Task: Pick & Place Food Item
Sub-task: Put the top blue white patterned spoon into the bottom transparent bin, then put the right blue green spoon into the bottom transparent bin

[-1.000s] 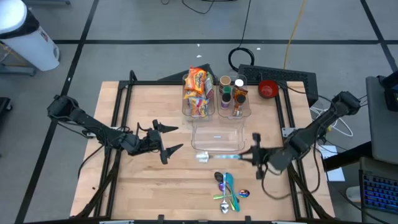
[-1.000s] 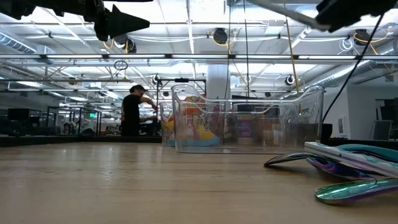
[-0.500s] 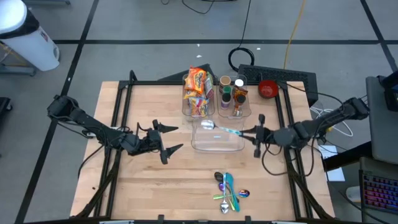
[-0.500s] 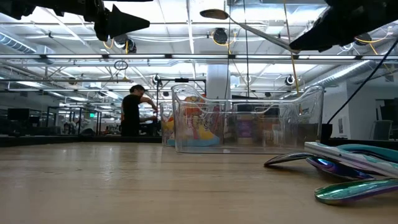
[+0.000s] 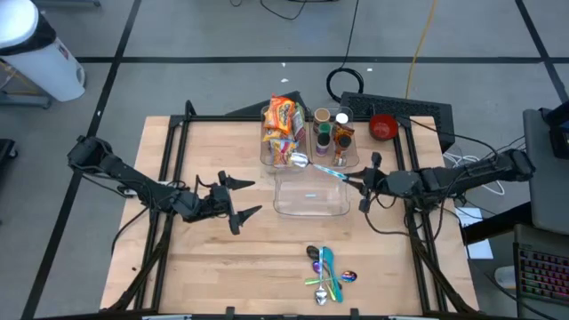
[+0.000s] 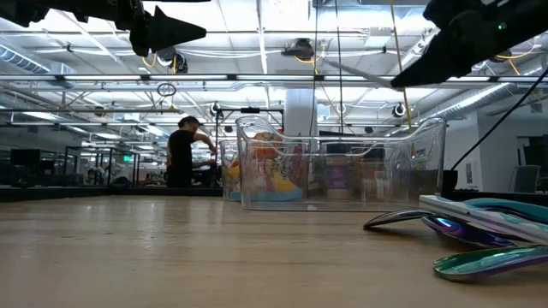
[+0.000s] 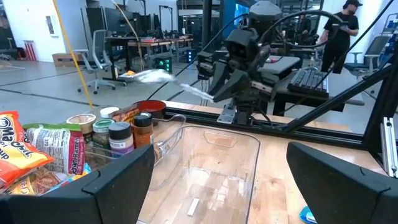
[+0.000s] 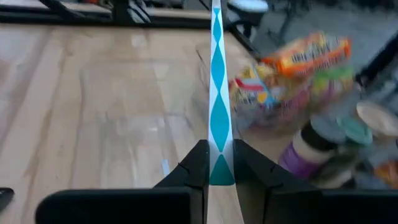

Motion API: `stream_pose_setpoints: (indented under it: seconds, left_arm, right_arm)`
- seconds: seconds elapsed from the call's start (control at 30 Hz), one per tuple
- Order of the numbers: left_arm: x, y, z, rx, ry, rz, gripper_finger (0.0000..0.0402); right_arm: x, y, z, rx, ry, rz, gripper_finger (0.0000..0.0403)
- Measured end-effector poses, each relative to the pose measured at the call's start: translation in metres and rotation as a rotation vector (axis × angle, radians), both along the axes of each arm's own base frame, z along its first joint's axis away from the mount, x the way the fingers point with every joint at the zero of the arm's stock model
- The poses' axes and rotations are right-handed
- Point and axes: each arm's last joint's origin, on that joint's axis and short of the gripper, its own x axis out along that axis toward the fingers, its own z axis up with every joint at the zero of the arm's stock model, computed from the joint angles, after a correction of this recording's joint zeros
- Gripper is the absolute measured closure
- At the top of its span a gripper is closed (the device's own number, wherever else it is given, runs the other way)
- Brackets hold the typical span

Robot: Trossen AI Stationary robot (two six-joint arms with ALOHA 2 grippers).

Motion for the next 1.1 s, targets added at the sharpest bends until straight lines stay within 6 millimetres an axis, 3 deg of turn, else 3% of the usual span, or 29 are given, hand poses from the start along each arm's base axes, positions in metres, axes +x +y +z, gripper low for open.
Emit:
stream_pose_setpoints:
  seconds: [0.27, 0.53, 0.77, 0.93, 1.1]
  left_arm:
    - [0.000, 0.000, 0.000, 0.000, 0.000, 0.000, 0.0027]
    - [0.000, 0.000, 0.000, 0.000, 0.000, 0.000, 0.0027]
    - [0.000, 0.000, 0.000, 0.000, 0.000, 0.000, 0.0027]
    - [0.000, 0.000, 0.000, 0.000, 0.000, 0.000, 0.0027]
    - [0.000, 0.000, 0.000, 0.000, 0.000, 0.000, 0.0027]
  right_arm:
    - [0.003, 0.001, -0.031, 0.179, 0.117, -0.011, 0.0367]
    - [0.017, 0.004, -0.038, 0.261, 0.184, 0.103, 0.0367]
    - [0.014, 0.008, -0.041, 0.317, 0.223, 0.114, 0.0365]
    - [0.015, 0.009, -0.039, 0.340, 0.198, 0.106, 0.0343]
    - [0.020, 0.012, -0.034, 0.302, 0.101, 0.165, 0.0291]
